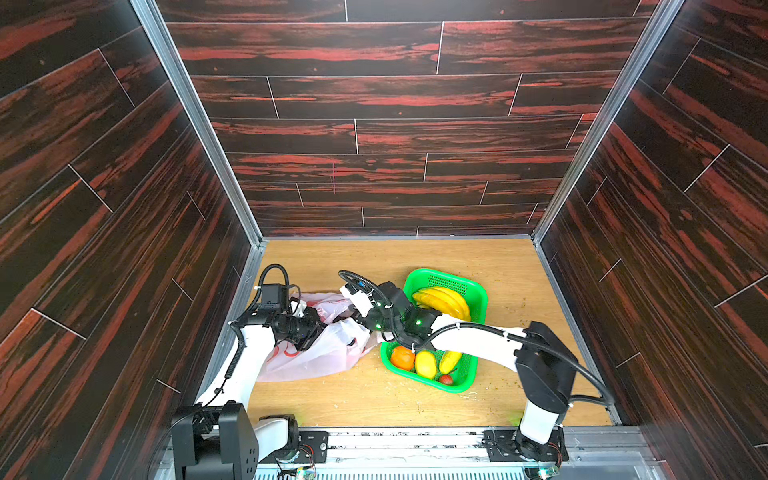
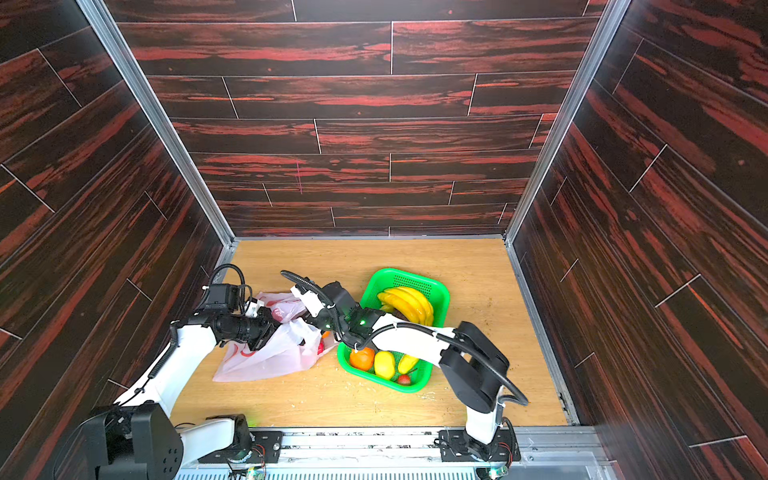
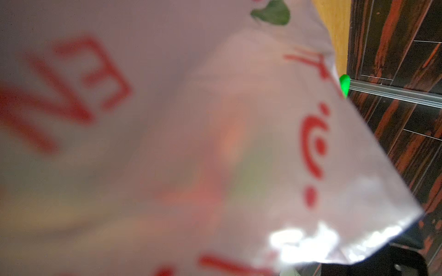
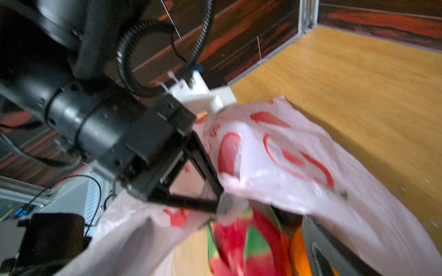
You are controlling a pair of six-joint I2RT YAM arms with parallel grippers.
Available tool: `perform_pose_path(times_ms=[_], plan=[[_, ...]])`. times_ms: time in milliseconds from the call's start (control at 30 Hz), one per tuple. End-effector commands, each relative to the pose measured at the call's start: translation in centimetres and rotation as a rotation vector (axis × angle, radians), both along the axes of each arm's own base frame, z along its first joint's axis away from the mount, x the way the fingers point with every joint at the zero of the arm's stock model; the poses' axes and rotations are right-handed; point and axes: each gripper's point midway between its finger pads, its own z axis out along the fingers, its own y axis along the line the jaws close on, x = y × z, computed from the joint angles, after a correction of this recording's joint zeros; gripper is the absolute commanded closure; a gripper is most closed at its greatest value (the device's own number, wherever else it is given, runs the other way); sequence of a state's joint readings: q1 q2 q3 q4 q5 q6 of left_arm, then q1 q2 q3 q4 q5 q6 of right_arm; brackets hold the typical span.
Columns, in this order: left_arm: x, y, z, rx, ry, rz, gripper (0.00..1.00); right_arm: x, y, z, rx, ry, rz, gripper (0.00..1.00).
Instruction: Place the fake fruits into the plastic bag and tie a complex knot
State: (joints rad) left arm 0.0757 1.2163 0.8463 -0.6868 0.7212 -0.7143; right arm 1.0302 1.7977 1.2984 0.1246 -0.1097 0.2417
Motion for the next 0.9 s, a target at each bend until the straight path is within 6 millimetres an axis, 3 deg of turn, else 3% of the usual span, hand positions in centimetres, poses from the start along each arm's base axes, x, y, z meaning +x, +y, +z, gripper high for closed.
perform_pose_path(times_ms=[0,200,400,533,733,867], plan=[[0.1,0.5,0.9,0.025,-0.028,0.007,1.0,-0.5,-2.1,2.4,-0.039,-0.023,-0.012,0.06],[0.3,0.2,1.6,0.005,-0.054,0.003,1.0,-0.2,-4.9,-1.6,-0.216,0.012,-0.089,0.21],[0.2,0.0,2.2,-0.006,-0.072,0.001,1.0,2.3,-5.9,-2.5,-0.33,-0.01,-0.225,0.34],[-0.1,0.0,2.0,-0.003,-0.076,-0.001,1.0,3.3,-6.1,-3.2,-0.377,0.015,-0.275,0.38],[0.0,0.1,1.7,0.004,-0.069,-0.003,1.0,1.1,-4.9,2.0,-0.186,0.049,-0.159,0.28],[0.0,0.1,1.5,0.006,-0.065,-0.005,1.0,-0.5,-5.8,5.7,-0.102,0.045,-0.059,0.27]])
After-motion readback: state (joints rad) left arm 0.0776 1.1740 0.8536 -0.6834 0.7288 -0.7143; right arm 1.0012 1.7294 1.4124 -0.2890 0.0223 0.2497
